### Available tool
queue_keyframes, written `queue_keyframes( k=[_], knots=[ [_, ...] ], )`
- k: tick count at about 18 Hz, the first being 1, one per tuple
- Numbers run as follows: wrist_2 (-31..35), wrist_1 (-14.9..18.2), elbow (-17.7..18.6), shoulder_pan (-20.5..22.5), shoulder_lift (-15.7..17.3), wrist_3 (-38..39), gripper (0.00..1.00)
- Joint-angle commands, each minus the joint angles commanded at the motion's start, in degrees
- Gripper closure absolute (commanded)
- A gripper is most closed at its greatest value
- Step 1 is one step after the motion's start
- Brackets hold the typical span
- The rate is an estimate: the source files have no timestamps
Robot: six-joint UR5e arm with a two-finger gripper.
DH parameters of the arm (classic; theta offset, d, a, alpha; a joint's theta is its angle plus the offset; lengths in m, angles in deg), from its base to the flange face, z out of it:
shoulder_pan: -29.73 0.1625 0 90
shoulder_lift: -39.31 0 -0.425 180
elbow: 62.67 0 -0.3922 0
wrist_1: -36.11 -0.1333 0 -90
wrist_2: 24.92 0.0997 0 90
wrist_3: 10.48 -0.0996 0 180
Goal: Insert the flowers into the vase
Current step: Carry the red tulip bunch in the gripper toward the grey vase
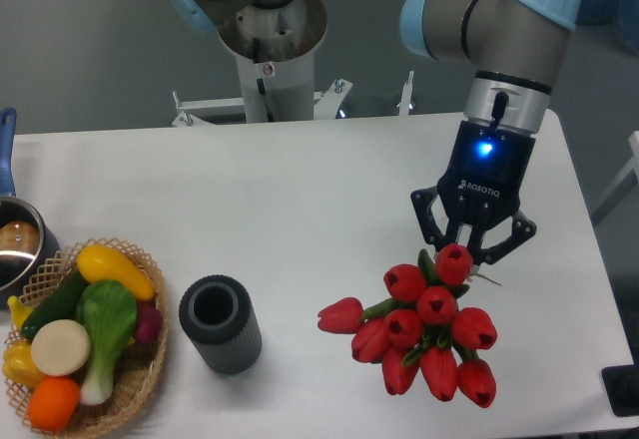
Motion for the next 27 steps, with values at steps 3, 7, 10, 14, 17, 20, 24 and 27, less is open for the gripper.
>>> queue_keyframes(
  k=[3,7,10,14,17,20,24,27],
  knots=[
    [-0.44,0.0,-0.35,-0.09,-0.09,0.0,0.81],
    [-2.72,-0.09,0.26,-0.09,-0.26,-0.26,0.81],
    [-2.9,-0.26,-0.09,-0.61,-0.88,-0.35,0.81],
    [-9.47,-0.26,0.18,-1.32,-2.02,-0.44,0.81],
    [-14.49,-0.35,0.35,-2.19,-2.99,-0.61,0.81],
    [-21.06,-0.35,0.96,-2.81,-4.12,-4.37,0.8],
    [-31.45,-0.35,3.33,-3.25,-4.31,-8.09,0.8],
    [-35.06,-0.35,5.0,-4.04,-3.87,-8.52,0.8]
  ],
)
